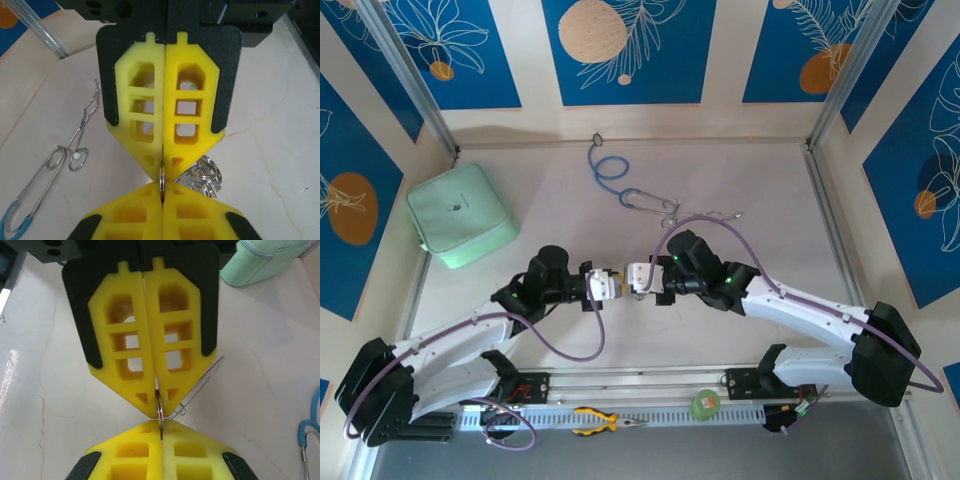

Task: Put the keys on the keyring

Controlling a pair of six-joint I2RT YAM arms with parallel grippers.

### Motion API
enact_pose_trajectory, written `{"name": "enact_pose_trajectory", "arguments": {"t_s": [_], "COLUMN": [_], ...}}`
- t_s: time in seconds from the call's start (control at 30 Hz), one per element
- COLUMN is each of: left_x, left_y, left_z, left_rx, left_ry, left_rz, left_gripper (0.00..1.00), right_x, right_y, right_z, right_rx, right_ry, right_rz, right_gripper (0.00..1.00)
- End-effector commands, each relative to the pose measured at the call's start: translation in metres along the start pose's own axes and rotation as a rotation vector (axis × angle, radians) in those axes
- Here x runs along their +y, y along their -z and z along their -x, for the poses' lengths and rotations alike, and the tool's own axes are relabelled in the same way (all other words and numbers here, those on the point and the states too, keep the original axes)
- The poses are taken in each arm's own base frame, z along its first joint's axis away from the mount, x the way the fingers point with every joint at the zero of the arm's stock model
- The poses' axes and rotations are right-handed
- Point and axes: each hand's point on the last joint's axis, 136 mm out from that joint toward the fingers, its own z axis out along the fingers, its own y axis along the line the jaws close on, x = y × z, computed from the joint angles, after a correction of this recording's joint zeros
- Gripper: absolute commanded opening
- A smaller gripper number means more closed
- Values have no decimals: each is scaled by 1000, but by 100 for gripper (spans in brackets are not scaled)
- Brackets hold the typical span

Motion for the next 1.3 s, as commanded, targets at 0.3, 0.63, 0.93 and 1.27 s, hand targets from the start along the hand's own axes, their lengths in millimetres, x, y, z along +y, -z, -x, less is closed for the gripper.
{"name": "enact_pose_trajectory", "arguments": {"t_s": [0.3, 0.63, 0.93, 1.27], "left_x": [12, 3, -5, -7], "left_y": [16, 21, 21, 20], "left_z": [47, 65, 65, 63], "left_rx": [-277, -415, -411, -403], "left_ry": [70, 139, 138, 136], "left_rz": [104, 41, -6, -17], "left_gripper": [0, 0, 0, 0], "right_x": [-19, 6, -4, -1], "right_y": [62, 48, 43, 44], "right_z": [19, 30, 35, 47], "right_rx": [-432, -428, -412, -434], "right_ry": [-195, -94, -82, -65], "right_rz": [49, 171, 102, 117], "right_gripper": [30, 29, 26, 25]}}
